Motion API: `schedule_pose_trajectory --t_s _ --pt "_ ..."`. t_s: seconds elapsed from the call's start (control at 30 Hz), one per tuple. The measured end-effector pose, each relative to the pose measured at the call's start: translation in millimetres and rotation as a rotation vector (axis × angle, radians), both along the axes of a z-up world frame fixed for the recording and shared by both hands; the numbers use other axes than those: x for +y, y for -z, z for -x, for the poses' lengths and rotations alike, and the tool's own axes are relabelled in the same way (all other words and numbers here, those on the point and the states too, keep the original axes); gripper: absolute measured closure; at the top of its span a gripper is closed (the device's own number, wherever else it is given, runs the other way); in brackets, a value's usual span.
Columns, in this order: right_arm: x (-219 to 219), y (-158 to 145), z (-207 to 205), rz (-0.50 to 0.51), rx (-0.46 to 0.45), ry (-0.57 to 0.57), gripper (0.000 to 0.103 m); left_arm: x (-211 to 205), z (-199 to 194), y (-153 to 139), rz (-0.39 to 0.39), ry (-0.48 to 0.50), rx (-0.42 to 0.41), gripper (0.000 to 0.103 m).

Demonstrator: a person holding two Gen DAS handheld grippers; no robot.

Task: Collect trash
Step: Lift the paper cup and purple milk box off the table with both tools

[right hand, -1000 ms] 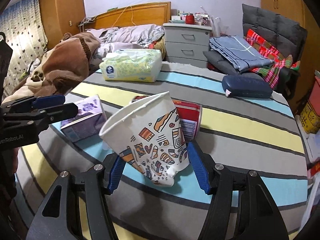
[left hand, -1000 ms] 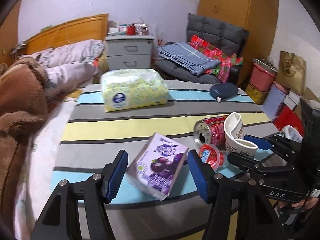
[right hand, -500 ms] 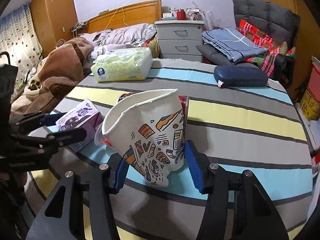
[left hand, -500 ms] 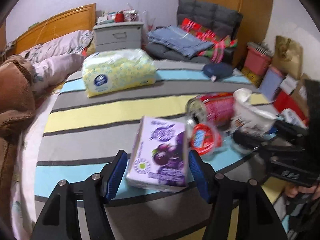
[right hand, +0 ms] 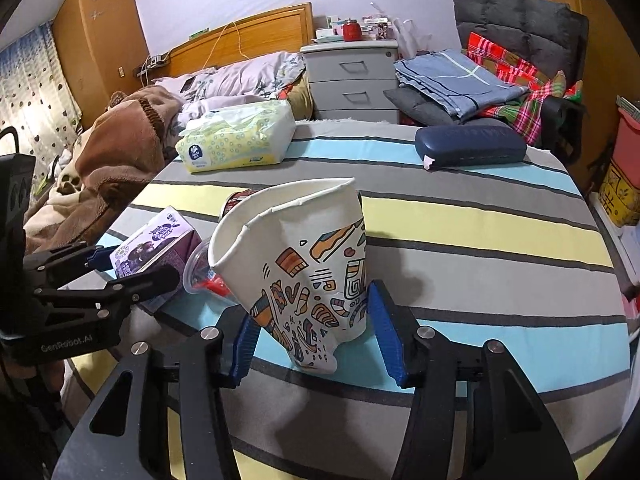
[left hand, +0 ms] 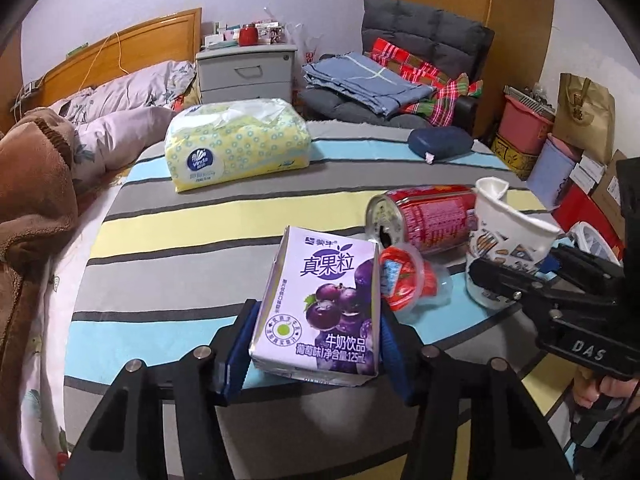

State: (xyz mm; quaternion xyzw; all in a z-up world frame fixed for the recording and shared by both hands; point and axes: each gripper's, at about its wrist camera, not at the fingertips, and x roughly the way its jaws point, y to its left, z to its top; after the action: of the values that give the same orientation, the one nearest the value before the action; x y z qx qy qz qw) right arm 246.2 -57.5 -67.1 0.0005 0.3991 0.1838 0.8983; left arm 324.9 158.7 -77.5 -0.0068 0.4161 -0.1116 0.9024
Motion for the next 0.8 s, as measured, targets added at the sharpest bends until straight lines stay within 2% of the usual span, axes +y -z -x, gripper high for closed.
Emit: schedule_pose_trajectory --t_s 0.43,0.8 --pt "-14.6 -15.3 16.5 -0.024 -0.037 0.022 0.05 -18.3 35.5 -29.2 -0.005 -0.019 -0.055 0.046" --pt "-45.1 -33.1 41.3 -0.04 -0.079 0.053 0.05 -54.2 75.5 -56.4 -0.006 0.006 -0.105 0.046"
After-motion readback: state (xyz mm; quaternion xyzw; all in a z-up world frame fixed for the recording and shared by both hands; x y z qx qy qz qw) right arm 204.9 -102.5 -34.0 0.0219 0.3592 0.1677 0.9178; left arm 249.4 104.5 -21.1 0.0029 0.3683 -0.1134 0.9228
